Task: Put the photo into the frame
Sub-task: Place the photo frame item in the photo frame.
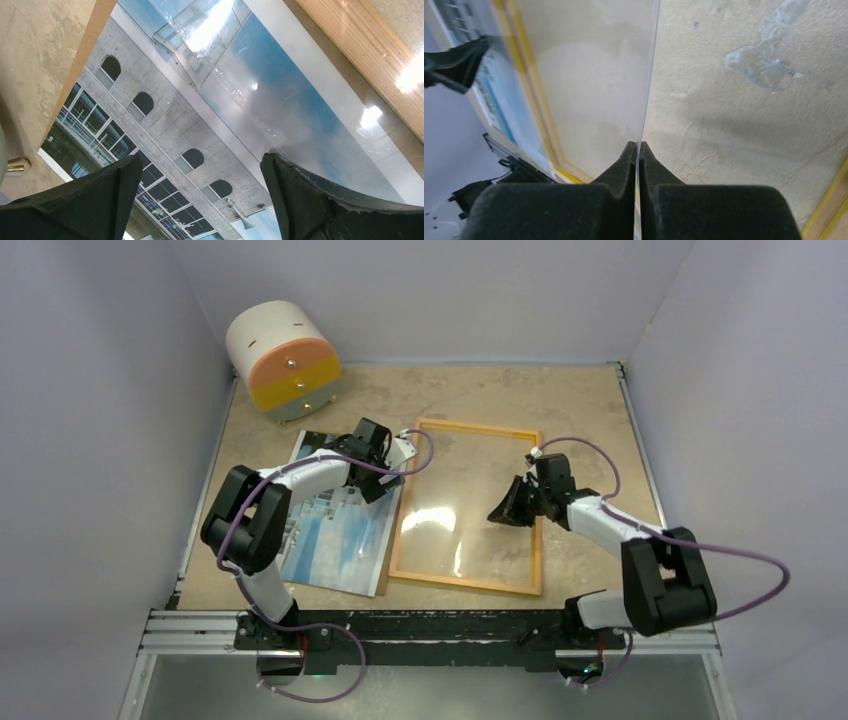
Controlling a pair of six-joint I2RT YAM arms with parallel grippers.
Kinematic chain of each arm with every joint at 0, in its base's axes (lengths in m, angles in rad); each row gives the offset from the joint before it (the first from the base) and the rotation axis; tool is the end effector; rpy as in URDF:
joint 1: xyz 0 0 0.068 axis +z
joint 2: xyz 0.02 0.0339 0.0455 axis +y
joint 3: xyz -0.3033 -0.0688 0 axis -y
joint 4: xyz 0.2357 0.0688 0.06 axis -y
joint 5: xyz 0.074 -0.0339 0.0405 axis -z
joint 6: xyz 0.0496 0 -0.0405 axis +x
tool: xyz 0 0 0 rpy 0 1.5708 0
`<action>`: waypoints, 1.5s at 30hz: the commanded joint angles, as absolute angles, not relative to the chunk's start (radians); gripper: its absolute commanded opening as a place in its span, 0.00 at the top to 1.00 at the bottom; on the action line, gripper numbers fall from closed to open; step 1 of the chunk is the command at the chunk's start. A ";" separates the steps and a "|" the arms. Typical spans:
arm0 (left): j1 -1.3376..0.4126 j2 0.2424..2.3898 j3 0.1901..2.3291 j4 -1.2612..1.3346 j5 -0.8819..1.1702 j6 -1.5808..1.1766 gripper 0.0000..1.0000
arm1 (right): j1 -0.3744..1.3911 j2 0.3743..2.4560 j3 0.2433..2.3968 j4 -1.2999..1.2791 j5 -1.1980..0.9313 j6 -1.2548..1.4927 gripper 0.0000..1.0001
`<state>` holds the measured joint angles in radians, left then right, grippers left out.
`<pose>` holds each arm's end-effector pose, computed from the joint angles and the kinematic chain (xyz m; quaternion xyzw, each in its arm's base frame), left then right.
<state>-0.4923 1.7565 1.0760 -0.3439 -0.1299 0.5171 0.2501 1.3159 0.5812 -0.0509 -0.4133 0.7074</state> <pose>0.3211 -0.1649 0.2047 0.4493 0.8495 0.0658 0.2684 0.2306 0.0795 0.2091 0.1285 0.8985 0.3408 0.2450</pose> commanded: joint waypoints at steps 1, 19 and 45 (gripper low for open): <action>-0.508 1.771 1.078 -0.419 -0.068 0.510 0.00 | 0.253 1.415 0.645 -0.176 -0.436 0.575 1.00; -0.491 1.773 1.110 -0.406 -0.115 0.516 0.00 | 0.222 1.288 0.734 -0.418 -0.139 0.494 1.00; -0.489 1.776 1.151 -0.414 -0.117 0.518 0.00 | 0.218 1.260 0.916 -0.653 -0.100 0.402 1.00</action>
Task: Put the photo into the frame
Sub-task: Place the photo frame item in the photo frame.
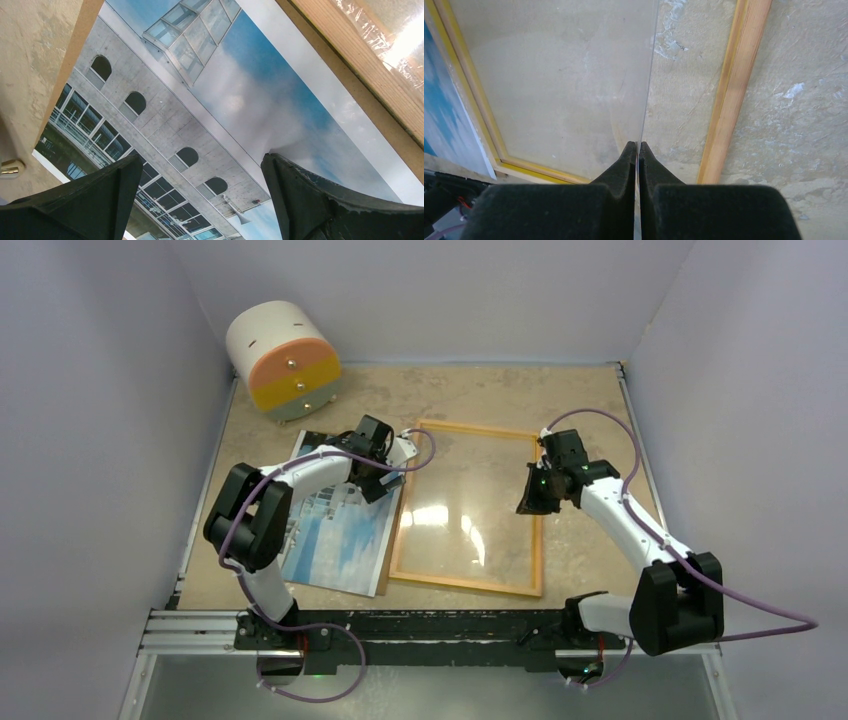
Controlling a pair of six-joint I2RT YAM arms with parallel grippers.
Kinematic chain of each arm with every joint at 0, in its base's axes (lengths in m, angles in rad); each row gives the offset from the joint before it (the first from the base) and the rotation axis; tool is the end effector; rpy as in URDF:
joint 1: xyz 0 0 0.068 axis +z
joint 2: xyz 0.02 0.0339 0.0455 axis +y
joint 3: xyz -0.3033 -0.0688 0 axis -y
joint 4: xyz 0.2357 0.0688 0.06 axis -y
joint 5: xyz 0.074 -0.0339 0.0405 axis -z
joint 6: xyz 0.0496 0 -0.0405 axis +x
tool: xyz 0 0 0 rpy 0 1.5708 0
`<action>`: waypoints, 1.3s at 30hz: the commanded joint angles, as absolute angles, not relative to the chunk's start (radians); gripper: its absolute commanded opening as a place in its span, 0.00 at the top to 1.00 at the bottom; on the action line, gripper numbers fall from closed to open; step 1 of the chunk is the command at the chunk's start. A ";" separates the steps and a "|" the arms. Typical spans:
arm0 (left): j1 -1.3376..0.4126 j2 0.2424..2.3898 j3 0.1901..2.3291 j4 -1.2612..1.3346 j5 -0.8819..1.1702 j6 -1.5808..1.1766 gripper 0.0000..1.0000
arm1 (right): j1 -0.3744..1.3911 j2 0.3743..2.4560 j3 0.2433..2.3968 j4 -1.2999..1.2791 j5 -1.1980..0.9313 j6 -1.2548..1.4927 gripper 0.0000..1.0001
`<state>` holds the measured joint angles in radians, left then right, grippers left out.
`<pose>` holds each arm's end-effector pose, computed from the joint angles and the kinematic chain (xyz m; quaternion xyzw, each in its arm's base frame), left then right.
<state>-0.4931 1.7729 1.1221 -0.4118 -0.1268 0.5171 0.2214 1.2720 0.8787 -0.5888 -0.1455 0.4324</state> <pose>0.3242 -0.1671 0.2079 0.4535 0.8530 0.0643 0.2501 0.2323 0.0597 0.2661 0.0795 0.9514 0.1588 0.2517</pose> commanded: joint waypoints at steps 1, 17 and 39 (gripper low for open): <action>-0.489 1.775 1.152 -0.414 -0.115 0.517 0.00 | 0.217 1.257 0.915 -0.655 -0.100 0.403 1.00; -0.489 1.782 1.159 -0.413 -0.114 0.516 0.00 | 0.218 1.272 0.930 -0.692 -0.144 0.350 1.00; -0.499 1.810 1.132 -0.409 -0.005 0.466 0.00 | 0.202 1.246 0.915 -0.556 -0.281 0.429 1.00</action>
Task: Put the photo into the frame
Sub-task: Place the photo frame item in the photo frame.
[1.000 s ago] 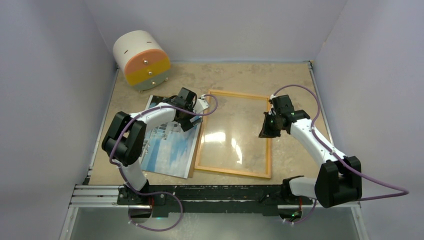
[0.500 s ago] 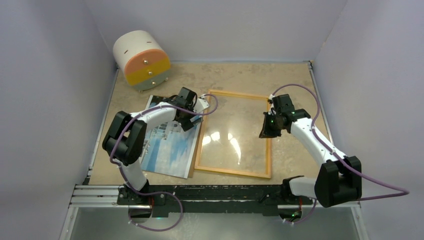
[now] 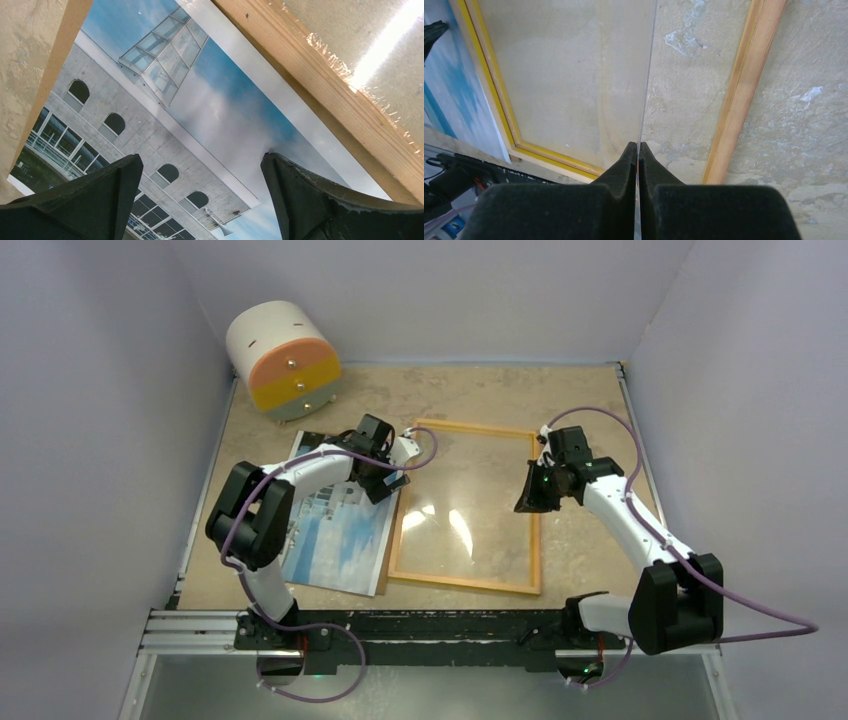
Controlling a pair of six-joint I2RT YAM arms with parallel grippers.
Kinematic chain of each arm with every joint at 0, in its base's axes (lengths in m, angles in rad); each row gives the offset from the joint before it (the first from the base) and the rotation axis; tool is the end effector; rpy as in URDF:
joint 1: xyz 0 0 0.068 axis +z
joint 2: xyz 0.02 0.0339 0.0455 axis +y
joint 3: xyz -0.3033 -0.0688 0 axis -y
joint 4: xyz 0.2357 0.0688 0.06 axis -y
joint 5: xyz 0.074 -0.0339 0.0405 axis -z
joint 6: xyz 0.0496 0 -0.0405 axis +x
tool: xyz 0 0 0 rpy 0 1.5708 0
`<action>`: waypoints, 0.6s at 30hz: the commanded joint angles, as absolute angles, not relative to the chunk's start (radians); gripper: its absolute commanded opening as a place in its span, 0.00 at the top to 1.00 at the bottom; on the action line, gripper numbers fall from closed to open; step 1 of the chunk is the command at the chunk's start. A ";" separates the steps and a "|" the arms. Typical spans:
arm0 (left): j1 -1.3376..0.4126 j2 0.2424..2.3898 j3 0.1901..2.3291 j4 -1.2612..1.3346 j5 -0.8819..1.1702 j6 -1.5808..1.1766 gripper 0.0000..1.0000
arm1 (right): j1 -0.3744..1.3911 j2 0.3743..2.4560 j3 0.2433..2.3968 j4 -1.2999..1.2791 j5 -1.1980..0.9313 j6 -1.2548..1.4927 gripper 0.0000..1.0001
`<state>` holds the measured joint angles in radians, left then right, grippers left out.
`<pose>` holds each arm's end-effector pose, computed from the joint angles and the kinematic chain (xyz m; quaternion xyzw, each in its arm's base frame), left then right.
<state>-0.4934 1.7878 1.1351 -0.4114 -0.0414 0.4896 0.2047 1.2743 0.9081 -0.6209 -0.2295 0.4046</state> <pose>0.3259 -0.1729 0.2062 0.4522 0.8557 0.0196 0.2506 0.2330 0.0599 0.2731 0.0622 0.9500 0.1903 0.2398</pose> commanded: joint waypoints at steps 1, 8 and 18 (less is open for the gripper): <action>-0.497 1.809 1.133 -0.408 -0.005 0.468 0.00 | 0.201 1.250 0.905 -0.550 -0.285 0.429 1.00; -0.499 1.794 1.134 -0.409 -0.005 0.472 0.00 | 0.199 1.275 0.865 -0.558 -0.234 0.429 0.98; -0.499 1.792 1.125 -0.398 -0.005 0.470 0.00 | 0.199 1.269 0.803 -0.550 -0.252 0.444 1.00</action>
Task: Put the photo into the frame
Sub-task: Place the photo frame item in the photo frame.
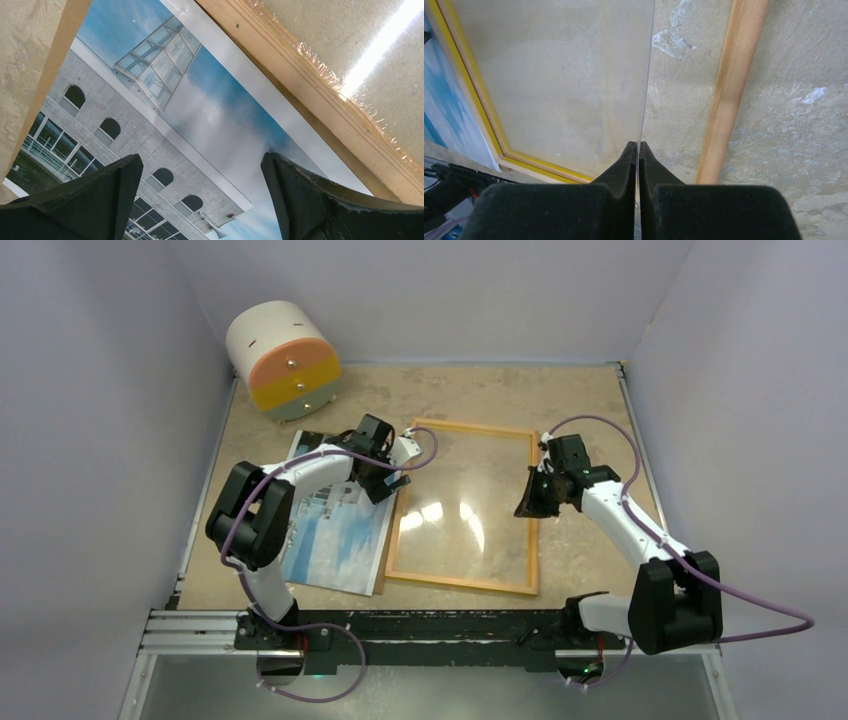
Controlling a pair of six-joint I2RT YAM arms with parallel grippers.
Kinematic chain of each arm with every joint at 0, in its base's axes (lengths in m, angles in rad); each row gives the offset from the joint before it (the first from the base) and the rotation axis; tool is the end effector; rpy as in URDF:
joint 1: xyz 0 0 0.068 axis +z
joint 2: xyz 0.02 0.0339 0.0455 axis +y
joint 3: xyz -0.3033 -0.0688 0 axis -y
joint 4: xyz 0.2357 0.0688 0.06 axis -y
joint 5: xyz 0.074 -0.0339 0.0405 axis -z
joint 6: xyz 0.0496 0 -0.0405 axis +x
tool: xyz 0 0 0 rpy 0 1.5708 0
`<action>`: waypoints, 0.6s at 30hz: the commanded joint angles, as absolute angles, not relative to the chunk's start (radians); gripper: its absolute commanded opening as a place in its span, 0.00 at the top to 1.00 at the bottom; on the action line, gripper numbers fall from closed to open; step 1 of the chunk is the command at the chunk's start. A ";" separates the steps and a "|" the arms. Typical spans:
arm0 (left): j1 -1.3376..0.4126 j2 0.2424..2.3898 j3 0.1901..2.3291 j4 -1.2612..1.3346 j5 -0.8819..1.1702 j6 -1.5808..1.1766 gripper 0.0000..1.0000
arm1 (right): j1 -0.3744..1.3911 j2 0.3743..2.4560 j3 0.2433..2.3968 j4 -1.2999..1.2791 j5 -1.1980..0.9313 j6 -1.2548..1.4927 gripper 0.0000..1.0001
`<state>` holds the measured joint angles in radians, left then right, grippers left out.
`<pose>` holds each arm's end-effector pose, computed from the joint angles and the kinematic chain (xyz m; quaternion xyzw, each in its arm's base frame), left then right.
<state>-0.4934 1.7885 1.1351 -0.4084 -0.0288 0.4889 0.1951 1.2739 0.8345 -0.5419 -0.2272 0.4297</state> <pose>0.3260 -0.1737 0.2061 0.4532 0.8550 0.0134 0.2518 0.2314 0.0571 0.2559 0.0786 0.9480 0.1919 0.2413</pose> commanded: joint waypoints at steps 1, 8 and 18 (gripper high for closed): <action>-0.499 1.793 1.124 -0.399 -0.005 0.470 0.00 | 0.199 1.267 0.803 -0.551 -0.252 0.446 1.00; -0.499 1.793 1.123 -0.396 -0.005 0.468 0.00 | 0.199 1.290 0.814 -0.552 -0.241 0.444 1.00; -0.499 1.791 1.124 -0.395 -0.005 0.472 0.00 | 0.199 1.294 0.799 -0.523 -0.211 0.462 0.73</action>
